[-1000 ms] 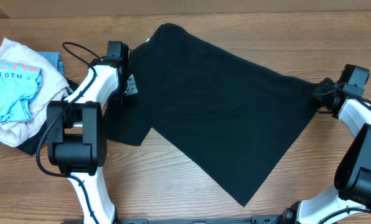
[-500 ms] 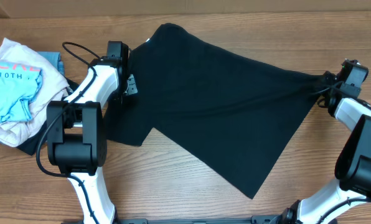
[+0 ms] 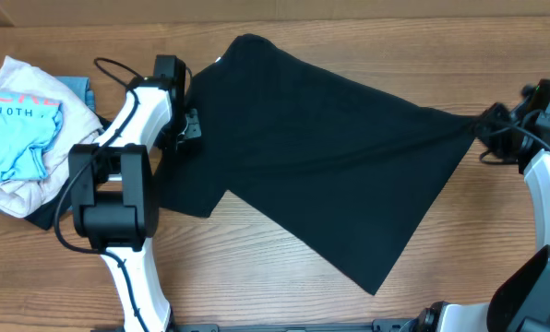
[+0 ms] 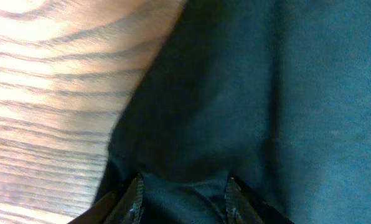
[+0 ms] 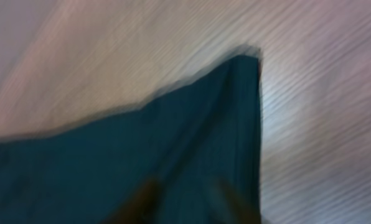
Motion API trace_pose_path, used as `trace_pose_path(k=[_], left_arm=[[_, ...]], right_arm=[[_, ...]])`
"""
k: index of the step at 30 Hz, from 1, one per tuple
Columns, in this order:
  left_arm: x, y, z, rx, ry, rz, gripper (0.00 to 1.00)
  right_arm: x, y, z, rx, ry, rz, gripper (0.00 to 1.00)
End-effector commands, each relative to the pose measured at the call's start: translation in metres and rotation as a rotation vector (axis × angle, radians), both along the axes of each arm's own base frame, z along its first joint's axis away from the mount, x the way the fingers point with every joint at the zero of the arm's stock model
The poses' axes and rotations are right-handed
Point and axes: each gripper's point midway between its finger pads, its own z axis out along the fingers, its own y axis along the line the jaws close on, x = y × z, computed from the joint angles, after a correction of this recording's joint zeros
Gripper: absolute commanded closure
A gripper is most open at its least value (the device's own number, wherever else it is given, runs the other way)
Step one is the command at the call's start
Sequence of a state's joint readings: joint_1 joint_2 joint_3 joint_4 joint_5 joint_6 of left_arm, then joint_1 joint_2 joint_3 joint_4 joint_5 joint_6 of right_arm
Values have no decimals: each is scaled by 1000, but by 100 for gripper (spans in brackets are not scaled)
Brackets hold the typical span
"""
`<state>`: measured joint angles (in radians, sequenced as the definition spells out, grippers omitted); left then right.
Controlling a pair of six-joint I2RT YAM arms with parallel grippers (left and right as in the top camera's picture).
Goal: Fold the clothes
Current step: 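Stretch the t-shirt between both grippers, pulling the right corner rightward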
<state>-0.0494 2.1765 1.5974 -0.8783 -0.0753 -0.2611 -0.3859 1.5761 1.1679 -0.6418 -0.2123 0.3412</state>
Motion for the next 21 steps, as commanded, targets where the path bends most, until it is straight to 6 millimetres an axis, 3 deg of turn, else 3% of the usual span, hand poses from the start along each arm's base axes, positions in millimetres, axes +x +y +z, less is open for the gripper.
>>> trace_pose_path(k=[1, 5, 13, 16, 19, 20, 21], left_arm=[[24, -31, 10, -46, -40, -105, 50], [27, -40, 12, -49, -51, -113, 48], [10, -38, 10, -39, 17, -84, 47], [10, -38, 10, -39, 15, -82, 46], [13, -38, 10, -40, 5, -82, 37], [13, -38, 10, -40, 5, -82, 36], [12, -38, 10, -40, 8, -82, 35]], right_arm=[[-29, 52, -23, 210, 134, 74, 96], [-63, 89, -54, 251, 283, 139, 96], [-121, 119, -117, 221, 471, 175, 96], [-136, 117, -137, 196, 486, 166, 96], [-152, 104, -153, 113, 530, 135, 96], [-159, 97, -156, 85, 557, 116, 96], [-182, 72, -157, 5, 665, -45, 96]])
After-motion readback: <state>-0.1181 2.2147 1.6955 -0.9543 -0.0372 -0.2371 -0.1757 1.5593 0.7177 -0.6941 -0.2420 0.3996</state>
